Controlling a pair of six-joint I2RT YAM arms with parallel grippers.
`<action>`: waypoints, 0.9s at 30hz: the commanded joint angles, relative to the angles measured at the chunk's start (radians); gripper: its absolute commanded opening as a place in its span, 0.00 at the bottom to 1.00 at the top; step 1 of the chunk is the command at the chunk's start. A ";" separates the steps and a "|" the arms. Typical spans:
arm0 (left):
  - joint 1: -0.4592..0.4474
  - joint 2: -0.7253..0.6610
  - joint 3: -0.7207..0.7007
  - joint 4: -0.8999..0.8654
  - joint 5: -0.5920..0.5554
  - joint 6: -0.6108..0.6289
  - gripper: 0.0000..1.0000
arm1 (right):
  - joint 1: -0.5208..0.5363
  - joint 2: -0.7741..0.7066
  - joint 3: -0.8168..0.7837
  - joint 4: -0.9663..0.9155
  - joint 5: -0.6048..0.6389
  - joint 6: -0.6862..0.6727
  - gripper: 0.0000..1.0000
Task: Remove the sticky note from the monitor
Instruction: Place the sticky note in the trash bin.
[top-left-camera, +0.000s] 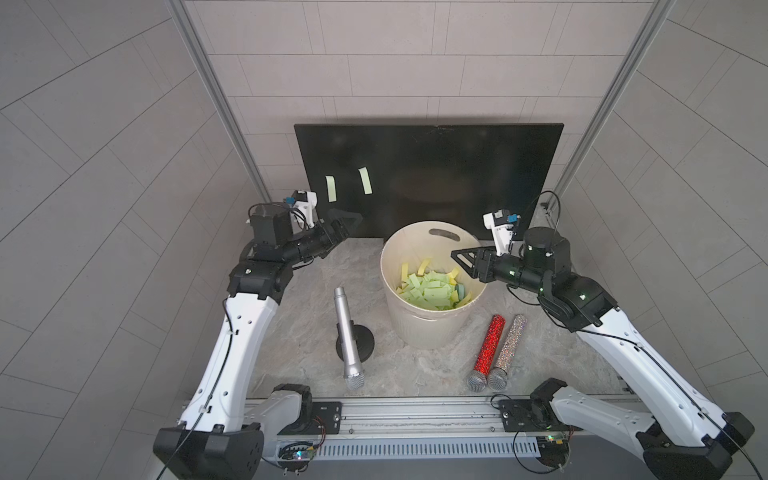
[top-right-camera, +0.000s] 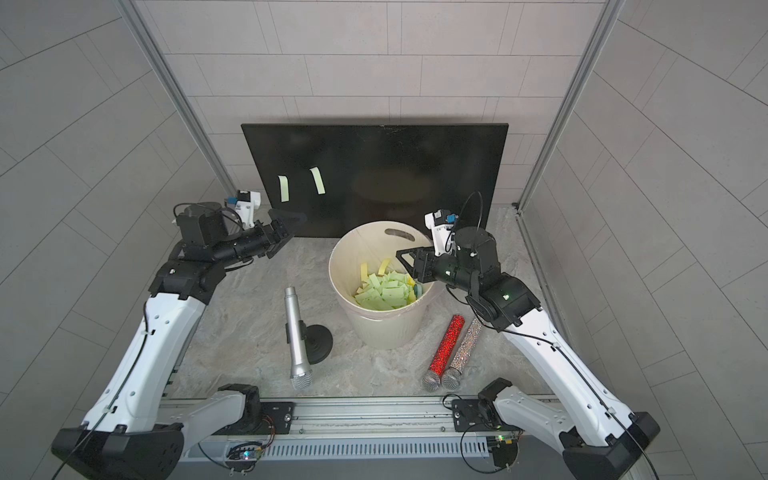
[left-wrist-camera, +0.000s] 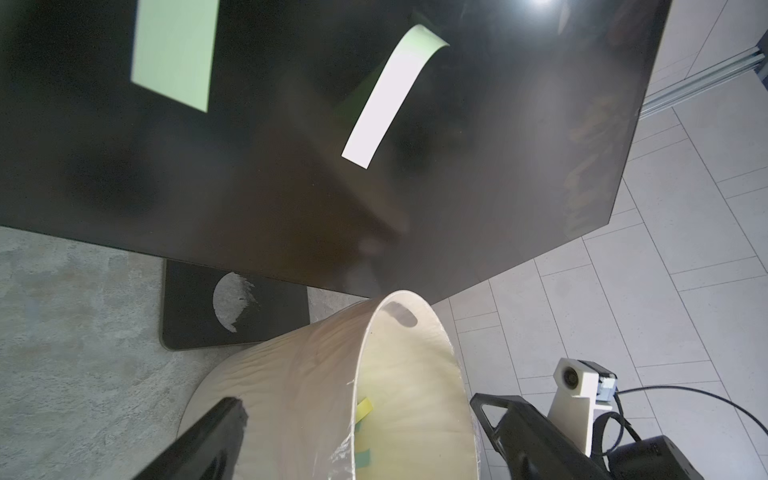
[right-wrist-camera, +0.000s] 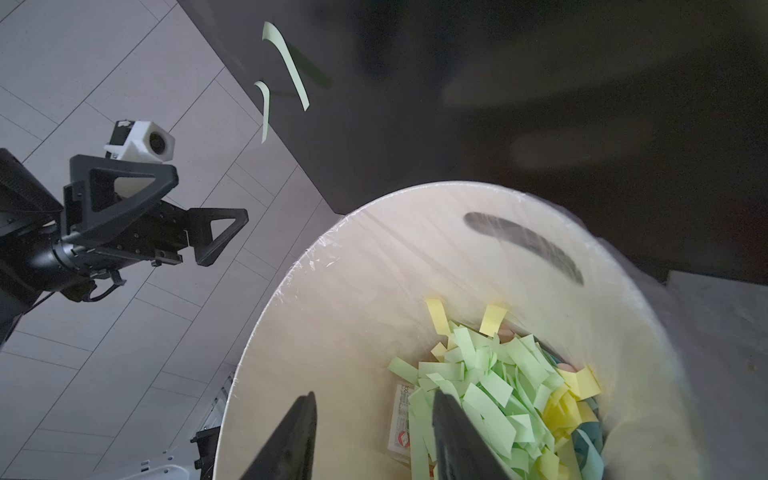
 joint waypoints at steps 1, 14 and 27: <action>-0.006 0.038 0.048 0.042 0.020 -0.006 0.97 | 0.000 -0.035 -0.016 -0.003 -0.009 0.001 0.50; -0.016 0.223 0.214 0.082 0.023 -0.008 0.96 | -0.011 -0.131 -0.099 0.063 -0.025 0.054 0.59; -0.065 0.376 0.339 0.103 0.012 -0.011 0.90 | -0.011 -0.183 -0.117 0.084 -0.037 0.084 0.61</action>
